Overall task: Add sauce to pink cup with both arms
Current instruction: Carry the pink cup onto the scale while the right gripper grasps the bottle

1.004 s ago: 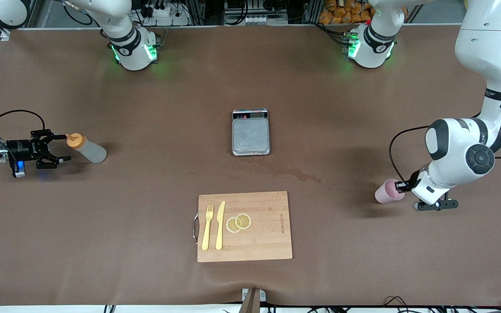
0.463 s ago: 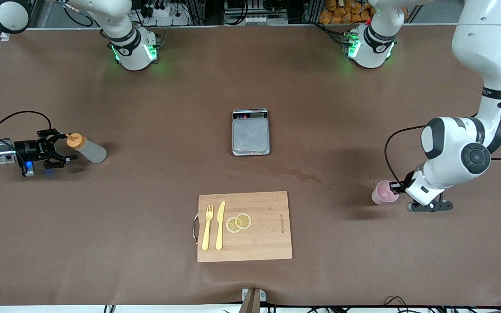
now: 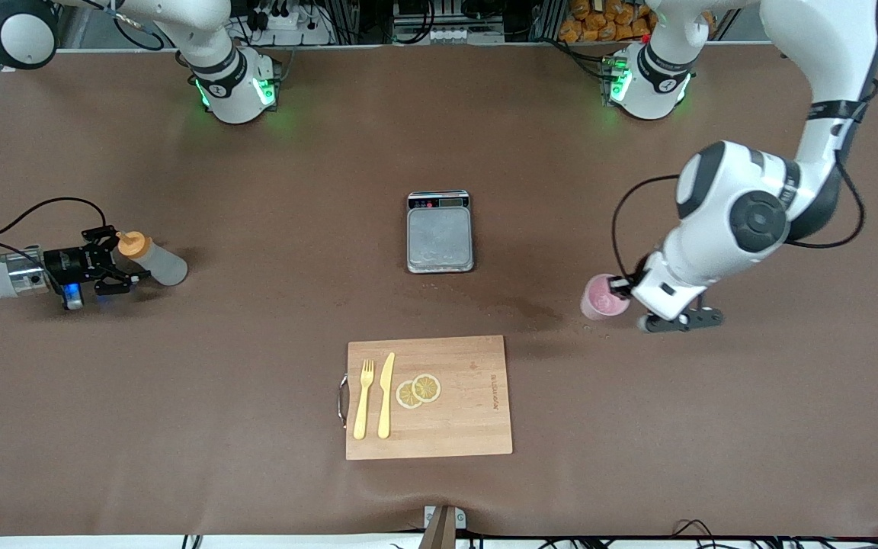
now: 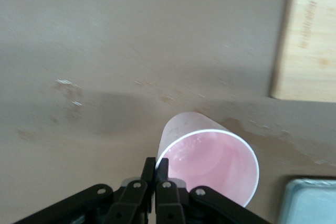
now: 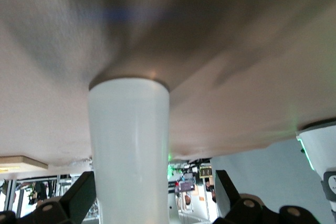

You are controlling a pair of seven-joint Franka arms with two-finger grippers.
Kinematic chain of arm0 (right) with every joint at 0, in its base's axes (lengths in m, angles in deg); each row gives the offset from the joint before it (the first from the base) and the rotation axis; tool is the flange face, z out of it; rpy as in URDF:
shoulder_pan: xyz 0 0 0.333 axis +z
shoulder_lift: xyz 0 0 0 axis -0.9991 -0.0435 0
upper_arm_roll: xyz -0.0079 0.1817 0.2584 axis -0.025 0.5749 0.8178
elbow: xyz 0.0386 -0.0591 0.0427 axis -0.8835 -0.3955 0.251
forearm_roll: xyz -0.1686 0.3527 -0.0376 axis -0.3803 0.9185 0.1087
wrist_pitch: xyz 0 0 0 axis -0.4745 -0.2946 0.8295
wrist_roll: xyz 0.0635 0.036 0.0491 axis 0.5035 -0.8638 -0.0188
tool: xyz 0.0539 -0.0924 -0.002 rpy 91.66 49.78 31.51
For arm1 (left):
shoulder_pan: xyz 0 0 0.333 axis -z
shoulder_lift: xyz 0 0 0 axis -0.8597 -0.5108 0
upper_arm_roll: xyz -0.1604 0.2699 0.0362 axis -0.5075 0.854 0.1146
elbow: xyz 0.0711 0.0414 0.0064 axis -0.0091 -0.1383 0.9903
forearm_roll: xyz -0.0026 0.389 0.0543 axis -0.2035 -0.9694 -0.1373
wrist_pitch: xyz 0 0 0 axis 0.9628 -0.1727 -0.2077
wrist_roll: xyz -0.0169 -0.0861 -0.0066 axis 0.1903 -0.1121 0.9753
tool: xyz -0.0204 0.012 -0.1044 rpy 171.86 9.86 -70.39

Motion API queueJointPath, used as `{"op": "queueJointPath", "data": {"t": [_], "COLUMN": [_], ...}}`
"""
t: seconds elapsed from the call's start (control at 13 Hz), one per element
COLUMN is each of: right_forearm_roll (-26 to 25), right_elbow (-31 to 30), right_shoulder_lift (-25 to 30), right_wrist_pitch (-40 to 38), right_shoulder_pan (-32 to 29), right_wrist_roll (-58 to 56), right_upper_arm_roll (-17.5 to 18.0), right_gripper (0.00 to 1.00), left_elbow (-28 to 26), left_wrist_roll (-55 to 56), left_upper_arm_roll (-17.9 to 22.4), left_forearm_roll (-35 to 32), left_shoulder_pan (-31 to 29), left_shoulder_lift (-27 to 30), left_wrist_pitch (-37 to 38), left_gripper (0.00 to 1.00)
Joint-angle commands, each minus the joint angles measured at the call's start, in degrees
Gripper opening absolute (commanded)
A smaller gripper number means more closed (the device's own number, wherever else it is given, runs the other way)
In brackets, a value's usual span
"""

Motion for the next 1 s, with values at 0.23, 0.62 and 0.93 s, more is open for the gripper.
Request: {"op": "queueJointPath", "data": {"t": [0.23, 0.62, 0.93], "right_forearm_roll": [3.68, 3.86, 3.95], "right_elbow": [0.45, 0.71, 2.2], "right_shoulder_lift": [-3.77, -4.04, -3.78], "right_wrist_pitch": [-1.34, -3.19, -5.12], "right_shoulder_pan": [-0.42, -0.51, -0.6], "right_wrist_roll": [-3.83, -4.19, -3.57], "right_upper_arm_roll": [0.25, 0.34, 0.25], "right_gripper": [1.0, 0.8, 0.54], "left_elbow": [-0.94, -0.94, -1.02], "left_wrist_roll": [19.72, 38.12, 47.27], "left_upper_arm_roll": [-7.93, -7.84, -7.75], "left_forearm_roll": [-0.72, -3.88, -7.48], "left_shoulder_pan": [5.56, 16.04, 20.62], "left_shoulder_lift": [-0.16, -4.02, -7.36], "left_wrist_pitch": [-1.75, -7.73, -11.6], "left_gripper": [0.0, 0.0, 0.0]}}
